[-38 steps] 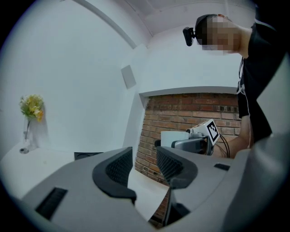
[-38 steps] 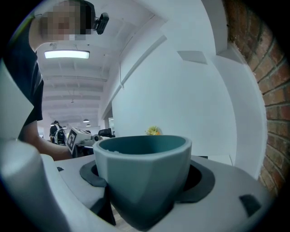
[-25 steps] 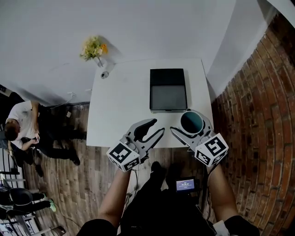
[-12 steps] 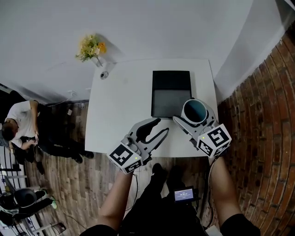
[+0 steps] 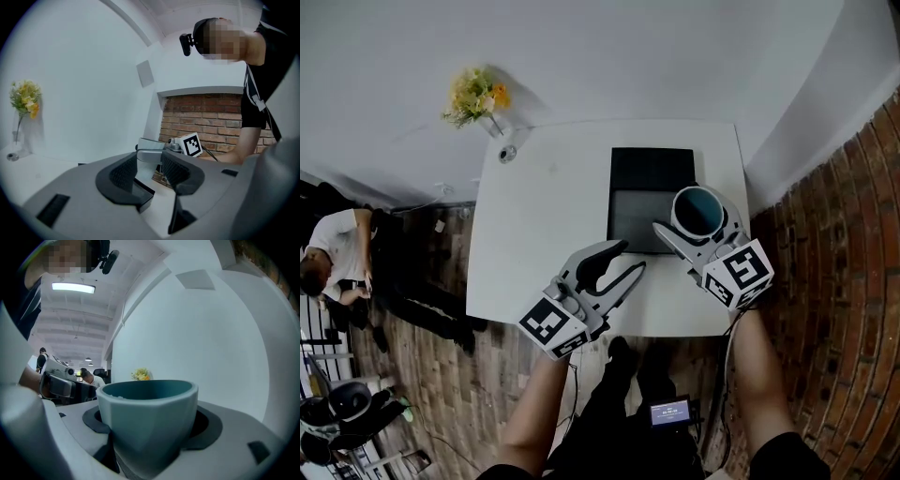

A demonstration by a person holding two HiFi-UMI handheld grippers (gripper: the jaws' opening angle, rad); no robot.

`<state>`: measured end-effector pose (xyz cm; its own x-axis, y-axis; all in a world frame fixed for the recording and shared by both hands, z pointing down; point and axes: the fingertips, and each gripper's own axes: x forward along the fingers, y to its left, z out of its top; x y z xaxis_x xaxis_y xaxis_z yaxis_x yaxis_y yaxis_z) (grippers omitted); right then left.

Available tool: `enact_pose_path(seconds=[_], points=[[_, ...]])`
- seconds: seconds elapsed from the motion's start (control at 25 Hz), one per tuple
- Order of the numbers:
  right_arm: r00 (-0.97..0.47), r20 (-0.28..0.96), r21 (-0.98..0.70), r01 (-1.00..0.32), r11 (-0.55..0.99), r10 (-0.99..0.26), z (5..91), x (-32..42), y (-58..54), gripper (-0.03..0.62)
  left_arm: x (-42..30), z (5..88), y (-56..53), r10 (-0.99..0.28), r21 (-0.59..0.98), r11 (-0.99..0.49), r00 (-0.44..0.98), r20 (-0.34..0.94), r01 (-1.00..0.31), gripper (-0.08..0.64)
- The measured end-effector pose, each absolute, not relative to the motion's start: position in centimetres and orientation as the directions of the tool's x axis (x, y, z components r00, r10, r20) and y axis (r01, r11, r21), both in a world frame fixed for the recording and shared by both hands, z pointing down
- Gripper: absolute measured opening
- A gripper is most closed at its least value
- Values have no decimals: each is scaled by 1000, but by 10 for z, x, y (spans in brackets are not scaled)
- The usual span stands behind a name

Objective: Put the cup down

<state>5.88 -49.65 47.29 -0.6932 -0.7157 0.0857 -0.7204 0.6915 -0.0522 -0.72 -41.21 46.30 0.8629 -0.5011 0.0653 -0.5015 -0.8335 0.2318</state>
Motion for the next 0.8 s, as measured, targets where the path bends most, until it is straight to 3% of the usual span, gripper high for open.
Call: enact_pose_path(seconds=[0.8], points=[[-688, 87, -80, -725, 684, -720, 513, 58, -599, 407, -10, 481, -446, -542, 223, -812, 839, 52, -538, 172]])
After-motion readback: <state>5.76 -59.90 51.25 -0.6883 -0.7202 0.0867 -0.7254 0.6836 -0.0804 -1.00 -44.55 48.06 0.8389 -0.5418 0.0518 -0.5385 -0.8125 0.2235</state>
